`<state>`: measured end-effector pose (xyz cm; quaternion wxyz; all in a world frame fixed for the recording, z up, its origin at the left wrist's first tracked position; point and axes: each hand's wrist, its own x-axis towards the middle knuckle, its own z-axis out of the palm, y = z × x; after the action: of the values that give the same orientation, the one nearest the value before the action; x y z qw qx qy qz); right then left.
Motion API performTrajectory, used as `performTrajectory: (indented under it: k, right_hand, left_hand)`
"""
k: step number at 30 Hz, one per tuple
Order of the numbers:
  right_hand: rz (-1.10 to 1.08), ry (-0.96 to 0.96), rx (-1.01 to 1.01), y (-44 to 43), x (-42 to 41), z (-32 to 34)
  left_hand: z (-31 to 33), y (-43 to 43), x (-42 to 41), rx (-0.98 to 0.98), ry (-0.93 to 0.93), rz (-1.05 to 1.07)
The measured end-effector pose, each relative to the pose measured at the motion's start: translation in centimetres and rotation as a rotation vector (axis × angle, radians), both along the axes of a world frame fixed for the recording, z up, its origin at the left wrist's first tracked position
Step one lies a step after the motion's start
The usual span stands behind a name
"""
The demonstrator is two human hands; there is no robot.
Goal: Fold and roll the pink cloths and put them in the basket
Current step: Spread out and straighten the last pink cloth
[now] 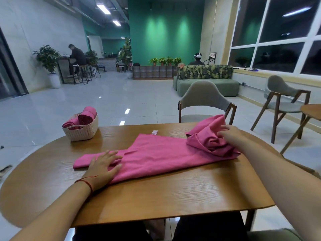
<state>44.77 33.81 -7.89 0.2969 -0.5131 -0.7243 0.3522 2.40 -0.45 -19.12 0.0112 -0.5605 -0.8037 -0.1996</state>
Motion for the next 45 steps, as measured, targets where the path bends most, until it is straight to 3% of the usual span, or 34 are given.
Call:
performTrajectory:
  k: [3, 5, 8, 12, 14, 18, 23, 31, 38, 45]
  right_hand:
    - [0.064, -0.218, 0.181, -0.8, -0.7, -0.8]
    - [0.075, -0.221, 0.241, -1.4, -1.7, -0.8]
    - [0.096, -0.245, 0.203, -2.2, -3.5, -0.9]
    - [0.175, -0.530, 0.241, -0.9, -5.4, -3.5]
    - [0.177, -0.560, 0.245, 0.0, -6.2, -4.6]
    - [0.160, -0.520, 0.296, 2.1, -7.6, -5.3]
    - [0.269, -0.436, 0.351, 5.0, -11.2, -5.6]
    - [0.308, -0.087, 0.360, 9.8, -19.6, -4.0]
    - [0.089, -0.063, 0.228, 12.8, -25.6, -3.1]
    - [0.053, -0.133, 0.532, 10.1, -23.9, -7.4]
  left_hand:
    - [1.5, 3.7, 3.0, -0.068, 0.060, -0.097]
    - [2.5, 6.4, 5.4, -0.168, 0.111, -0.143]
    - [3.4, 10.0, 8.0, -0.256, 0.110, -0.221]
    - [4.0, 14.2, 9.7, -0.394, 0.115, -0.284]
    - [3.9, 15.8, 10.0, -0.433, 0.131, -0.331]
    - [2.7, 18.0, 9.6, -0.412, 0.107, -0.379]
    - [1.6, 19.2, 8.6, -0.402, 0.066, -0.259]
    - [2.0, 19.1, 6.3, -0.452, 0.099, -0.023]
    - [2.1, 20.2, 5.0, -0.459, 0.197, 0.221]
    - [2.7, 24.9, 5.6, -0.606, 0.126, 0.451]
